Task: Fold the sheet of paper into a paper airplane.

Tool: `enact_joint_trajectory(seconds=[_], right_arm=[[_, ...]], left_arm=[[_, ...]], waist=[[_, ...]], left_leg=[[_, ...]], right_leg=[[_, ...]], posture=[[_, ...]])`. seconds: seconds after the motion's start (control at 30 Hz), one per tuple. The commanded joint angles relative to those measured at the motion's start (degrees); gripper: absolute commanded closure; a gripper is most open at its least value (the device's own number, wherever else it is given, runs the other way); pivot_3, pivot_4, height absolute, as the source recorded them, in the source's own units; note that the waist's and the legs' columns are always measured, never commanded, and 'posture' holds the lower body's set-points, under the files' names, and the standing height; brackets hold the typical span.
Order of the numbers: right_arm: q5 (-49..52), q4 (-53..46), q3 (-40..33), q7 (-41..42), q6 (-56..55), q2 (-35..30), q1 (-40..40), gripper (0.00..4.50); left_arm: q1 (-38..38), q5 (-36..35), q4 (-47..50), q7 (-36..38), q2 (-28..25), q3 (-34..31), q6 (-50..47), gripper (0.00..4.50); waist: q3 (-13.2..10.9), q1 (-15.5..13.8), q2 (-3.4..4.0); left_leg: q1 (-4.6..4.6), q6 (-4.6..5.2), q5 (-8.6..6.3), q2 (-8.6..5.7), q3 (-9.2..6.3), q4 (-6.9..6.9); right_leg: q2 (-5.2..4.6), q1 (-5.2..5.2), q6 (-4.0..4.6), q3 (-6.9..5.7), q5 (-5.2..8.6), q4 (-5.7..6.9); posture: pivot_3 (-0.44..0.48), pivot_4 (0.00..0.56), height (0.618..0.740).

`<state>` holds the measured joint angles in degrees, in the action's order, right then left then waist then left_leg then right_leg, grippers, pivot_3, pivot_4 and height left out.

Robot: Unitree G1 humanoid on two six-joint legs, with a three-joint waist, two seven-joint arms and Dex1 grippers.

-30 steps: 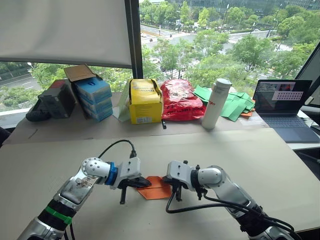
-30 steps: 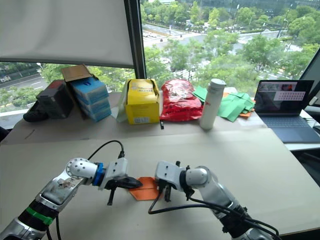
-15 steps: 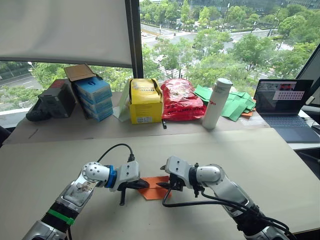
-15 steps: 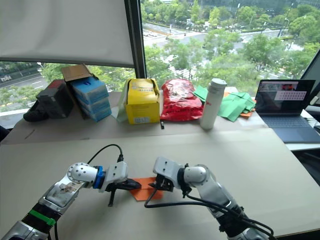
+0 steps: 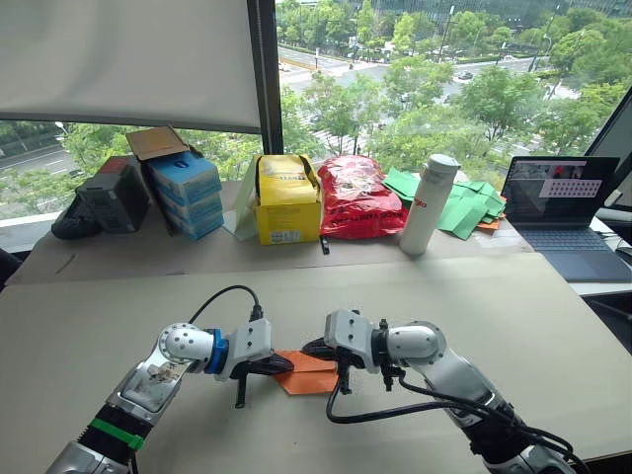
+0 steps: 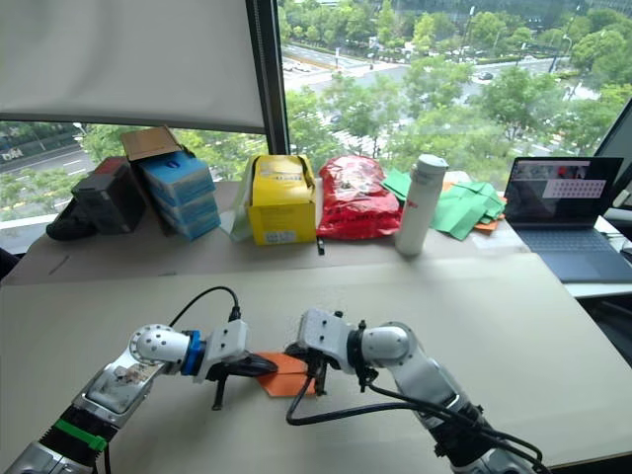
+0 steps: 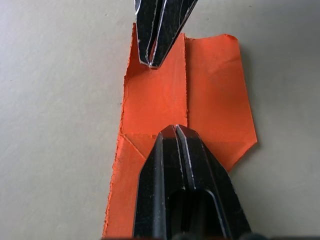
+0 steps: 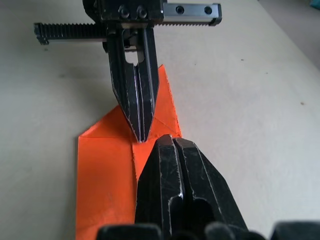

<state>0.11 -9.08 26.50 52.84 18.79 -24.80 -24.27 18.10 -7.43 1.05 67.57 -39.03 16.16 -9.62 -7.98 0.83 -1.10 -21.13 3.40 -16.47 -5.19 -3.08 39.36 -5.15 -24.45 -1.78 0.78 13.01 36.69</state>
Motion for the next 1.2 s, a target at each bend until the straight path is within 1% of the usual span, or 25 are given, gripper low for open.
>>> enact_joint_trajectory(seconds=[0.03, 0.27, 0.43, 0.63, 0.93, 1.2], right_arm=[[0.75, 0.06, -0.2, 1.17, -2.29, 0.08, -0.17, 4.44], [-0.74, 1.14, 1.54, 2.91, -2.43, -0.79, 0.5, 4.44], [-4.2, 4.59, 3.26, 1.79, -1.83, -1.57, 0.02, 4.44], [-5.95, 6.01, 4.65, 3.27, 1.65, -3.27, 0.24, 4.44], [-5.6, 3.34, 4.45, 4.48, 5.41, -6.55, 1.25, 4.44], [-4.71, -1.18, 2.27, 5.84, 9.13, -12.38, 4.31, 4.44]], left_arm=[[-0.88, 0.44, 0.43, -0.41, -0.38, -0.04, -1.01, 4.5], [-1.26, 0.29, 1.34, -1.04, -0.36, -0.17, -1.63, 4.5], [-1.33, 0.27, 1.71, -1.2, -0.33, -0.14, -1.82, 4.5], [-1.48, 0.35, 1.91, -1.15, -0.35, 0.06, -1.85, 4.5], [-1.66, 0.73, 2.24, -1.05, -0.53, 0.34, -1.61, 4.5], [-1.67, 0.99, 2.16, -0.86, -0.59, 0.58, -1.26, 4.5]], waist=[[0.0, -0.01, 0.0], [0.0, -0.03, 0.0], [0.0, -0.02, 0.0], [0.0, -0.09, 0.01], [0.01, -0.83, 0.02], [0.03, -1.75, 0.04]], left_leg=[[0.0, 0.0, 0.0, 0.0, 0.0, 0.0], [0.0, 0.01, -0.01, 0.0, 0.0, -0.01], [0.01, 0.01, -0.01, 0.0, 0.0, -0.01], [0.06, -0.01, 0.0, 0.0, 0.0, -0.01], [0.18, 0.07, -0.04, -0.01, -0.01, -0.01], [0.23, 0.17, -0.1, -0.03, -0.05, -0.01]], right_leg=[[0.0, 0.0, 0.0, 0.0, 0.0, 0.0], [0.0, 0.0, 0.0, 0.0, 0.0, -0.01], [0.0, 0.02, 0.0, 0.0, 0.0, -0.01], [0.0, 0.08, 0.0, -0.01, 0.0, -0.01], [-0.04, 0.12, -0.01, -0.05, 0.0, -0.2], [-0.1, 0.27, -0.1, -0.11, -0.05, -0.56]], posture=[[0.0, 0.15, 0.74], [0.0, 0.15, 0.74], [0.0, 0.15, 0.74], [0.0, 0.15, 0.74], [0.0, 0.15, 0.74], [0.0, 0.15, 0.74]])
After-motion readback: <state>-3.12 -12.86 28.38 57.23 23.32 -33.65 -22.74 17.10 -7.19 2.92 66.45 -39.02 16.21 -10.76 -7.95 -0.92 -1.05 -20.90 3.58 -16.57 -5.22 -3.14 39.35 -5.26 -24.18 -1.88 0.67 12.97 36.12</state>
